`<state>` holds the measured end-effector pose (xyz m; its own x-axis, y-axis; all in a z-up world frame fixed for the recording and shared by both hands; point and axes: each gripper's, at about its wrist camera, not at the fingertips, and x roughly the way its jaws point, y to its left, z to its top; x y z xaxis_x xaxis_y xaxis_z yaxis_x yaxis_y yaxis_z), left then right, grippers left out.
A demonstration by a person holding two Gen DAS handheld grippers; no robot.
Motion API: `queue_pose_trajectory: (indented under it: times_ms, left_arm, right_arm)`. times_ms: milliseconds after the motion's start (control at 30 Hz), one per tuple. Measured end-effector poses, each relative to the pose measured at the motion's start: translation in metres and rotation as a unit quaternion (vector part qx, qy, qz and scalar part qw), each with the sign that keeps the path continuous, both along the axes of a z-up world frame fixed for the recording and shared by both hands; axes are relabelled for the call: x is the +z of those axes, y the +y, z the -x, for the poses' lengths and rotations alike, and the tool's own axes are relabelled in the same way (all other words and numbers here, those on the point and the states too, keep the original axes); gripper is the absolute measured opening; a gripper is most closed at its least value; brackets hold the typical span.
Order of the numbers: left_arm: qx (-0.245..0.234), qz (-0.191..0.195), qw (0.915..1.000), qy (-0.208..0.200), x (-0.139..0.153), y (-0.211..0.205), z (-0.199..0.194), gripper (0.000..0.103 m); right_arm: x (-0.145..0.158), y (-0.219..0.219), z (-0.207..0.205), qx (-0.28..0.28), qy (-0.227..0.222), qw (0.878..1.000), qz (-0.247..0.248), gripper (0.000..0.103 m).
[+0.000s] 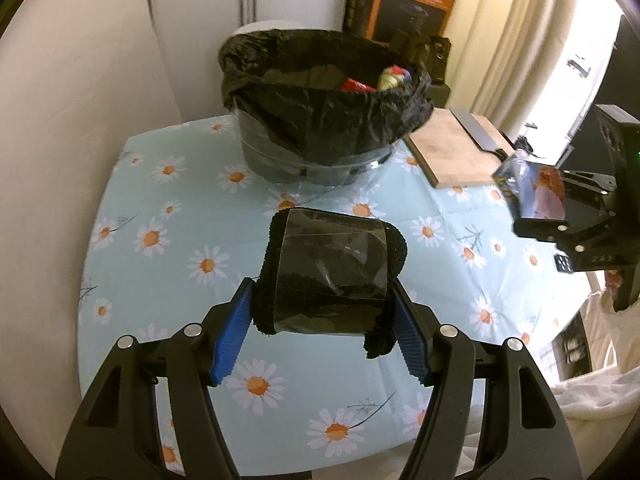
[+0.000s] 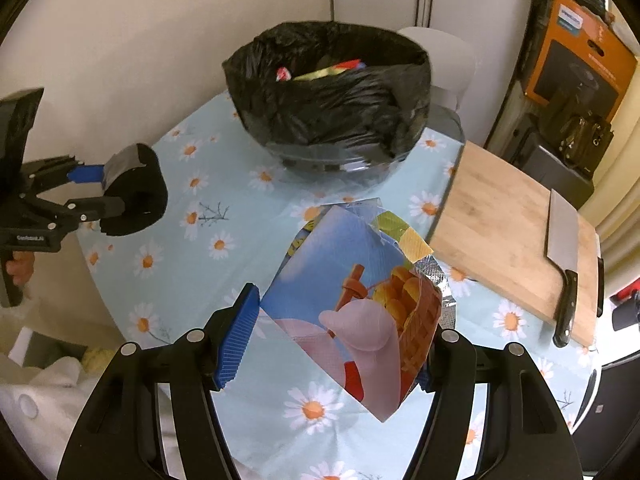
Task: Collect trash
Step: 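Lift the roll and wrapper and carry them over the bin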
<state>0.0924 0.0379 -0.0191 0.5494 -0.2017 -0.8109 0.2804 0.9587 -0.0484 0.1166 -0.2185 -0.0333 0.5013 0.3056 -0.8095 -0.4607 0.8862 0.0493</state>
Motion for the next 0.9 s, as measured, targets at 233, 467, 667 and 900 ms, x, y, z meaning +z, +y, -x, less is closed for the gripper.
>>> queue_pose_trajectory:
  times_ms: [233, 467, 667, 900]
  left_arm:
    - [0.039, -0.003, 0.9990, -0.020, 0.016, -0.002, 0.003, 0.066]
    - [0.040, -0.010, 0.9987, -0.029, 0.040, -0.007, -0.012, 0.066]
    - [0.002, -0.021, 0.9994, -0.029, 0.065, -0.022, -0.044, 0.066]
    - [-0.034, -0.019, 0.9984, -0.041, 0.092, -0.032, -0.088, 0.066]
  right_arm:
    - [0.027, -0.030, -0.006, 0.007, -0.009, 0.999, -0.039, 0.062]
    - [0.064, -0.035, -0.016, 0.002, -0.046, 0.998, -0.036, 0.062]
    - [0.088, -0.030, -0.045, 0.003, -0.049, 0.997, -0.058, 0.062]
    - [0.113, -0.012, -0.087, 0.007, -0.063, 0.996, -0.056, 0.062]
